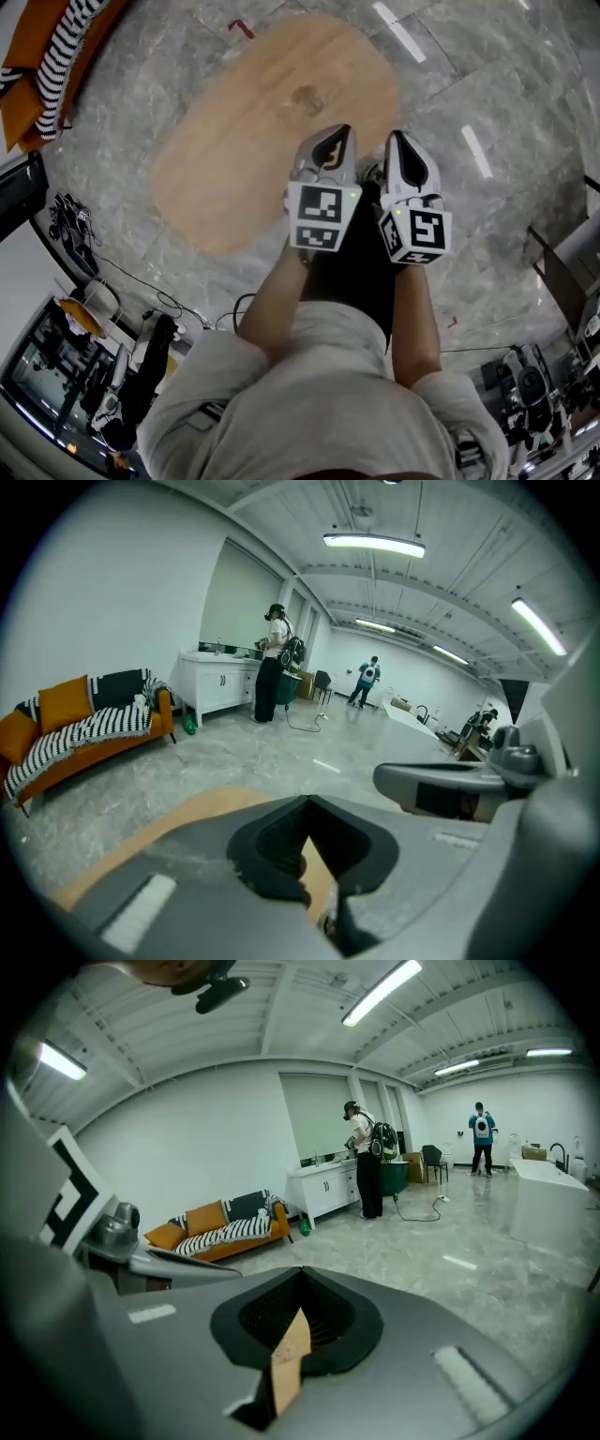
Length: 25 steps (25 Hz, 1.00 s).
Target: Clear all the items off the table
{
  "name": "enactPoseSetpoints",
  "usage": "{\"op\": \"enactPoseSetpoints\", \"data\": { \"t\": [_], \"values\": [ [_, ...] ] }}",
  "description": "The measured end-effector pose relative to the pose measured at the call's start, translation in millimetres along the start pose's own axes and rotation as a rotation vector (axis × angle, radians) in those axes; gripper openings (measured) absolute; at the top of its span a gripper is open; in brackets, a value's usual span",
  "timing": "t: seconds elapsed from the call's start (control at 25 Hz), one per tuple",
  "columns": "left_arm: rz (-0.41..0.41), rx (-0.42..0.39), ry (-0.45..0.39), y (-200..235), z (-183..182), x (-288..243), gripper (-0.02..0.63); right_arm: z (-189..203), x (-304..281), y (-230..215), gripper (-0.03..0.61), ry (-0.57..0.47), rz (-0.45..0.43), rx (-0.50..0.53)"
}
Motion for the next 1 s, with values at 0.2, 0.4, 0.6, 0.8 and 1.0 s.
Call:
{"op": "enactPoseSetpoints", "data": {
  "t": [0.2,0.4,0.6,0.8,1.0],
  "values": [
    [0.003,-0.052,0.038,12.4,20.5,-29.3,0.020,34.7,-30.7,-16.0,0.006,-0.051,-0.030,-0.012],
    [-0.022,-0.103,0.112,20.9,53.9,-38.0,0.021,70.2,-57.0,-29.5,0.006,-0.055,-0.065,-0.020],
    [-0.051,-0.162,0.226,48.4,88.4,-41.1,0.020,98.4,-89.1,-26.4,0.006,-0.044,-0.121,0.007],
    [-0.079,-0.235,0.334,72.5,106.2,-58.4,0.020,120.3,-102.9,-26.3,0.008,-0.016,-0.101,0.127],
    [-0.071,-0.287,0.409,74.7,121.5,-81.5,0.021,143.6,-105.7,-25.8,0.006,0.017,-0.118,0.059]
  ]
}}
Point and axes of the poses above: the fingertips, and each gripper's own axes: x backward along the fingers, y to its left, z out of its underside, the point moved 7 cm from there along x, backward along the fingers, and after that the axes turned 9 degrees about z, right-handed, at the moved point
